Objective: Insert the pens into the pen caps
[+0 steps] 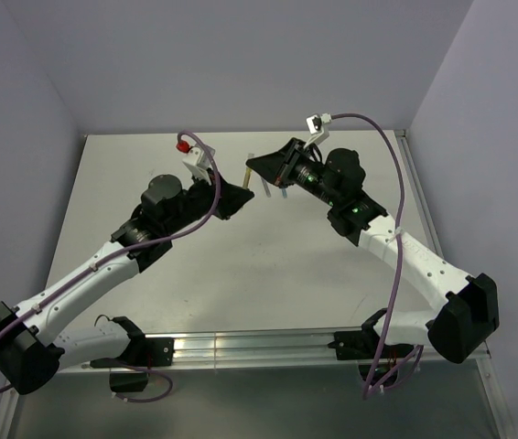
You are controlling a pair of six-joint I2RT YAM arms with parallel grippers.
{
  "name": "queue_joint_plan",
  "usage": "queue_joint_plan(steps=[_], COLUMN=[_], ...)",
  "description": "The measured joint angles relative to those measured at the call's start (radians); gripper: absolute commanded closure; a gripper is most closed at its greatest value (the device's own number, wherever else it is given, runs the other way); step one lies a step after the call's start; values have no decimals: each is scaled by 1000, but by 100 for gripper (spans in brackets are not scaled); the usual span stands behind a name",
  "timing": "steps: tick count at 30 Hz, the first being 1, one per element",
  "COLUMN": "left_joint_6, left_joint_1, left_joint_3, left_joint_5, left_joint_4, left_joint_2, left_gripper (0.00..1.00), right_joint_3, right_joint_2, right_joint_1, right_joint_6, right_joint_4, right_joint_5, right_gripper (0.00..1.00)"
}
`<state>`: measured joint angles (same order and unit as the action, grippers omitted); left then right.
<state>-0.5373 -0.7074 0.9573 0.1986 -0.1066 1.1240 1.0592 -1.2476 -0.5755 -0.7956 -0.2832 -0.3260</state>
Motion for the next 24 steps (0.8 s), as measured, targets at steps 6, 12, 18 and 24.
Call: queue_joint_plan(steps=[6,12,18,24], left_joint_6=[2,-2,-6,-10], left_joint_1=[0,0,-3,-6], left_joint_3=[0,-5,-10,-39], left_joint_5=[-11,-23,-50,-69], left_joint_4=[1,19,37,37], left_joint_2=[-4,-27,-65,-111], left_gripper=[100,100,100,100], right_joint_3=[0,0,0,-5], right_joint_2=[0,0,2,2], right_joint_1=[-11,-34,-70,-111], right_joint_6=[8,12,20,24], right_joint_4=[0,-5,-32,-56], right_joint_5=[6,25,54,83], right_gripper=[100,100,100,100])
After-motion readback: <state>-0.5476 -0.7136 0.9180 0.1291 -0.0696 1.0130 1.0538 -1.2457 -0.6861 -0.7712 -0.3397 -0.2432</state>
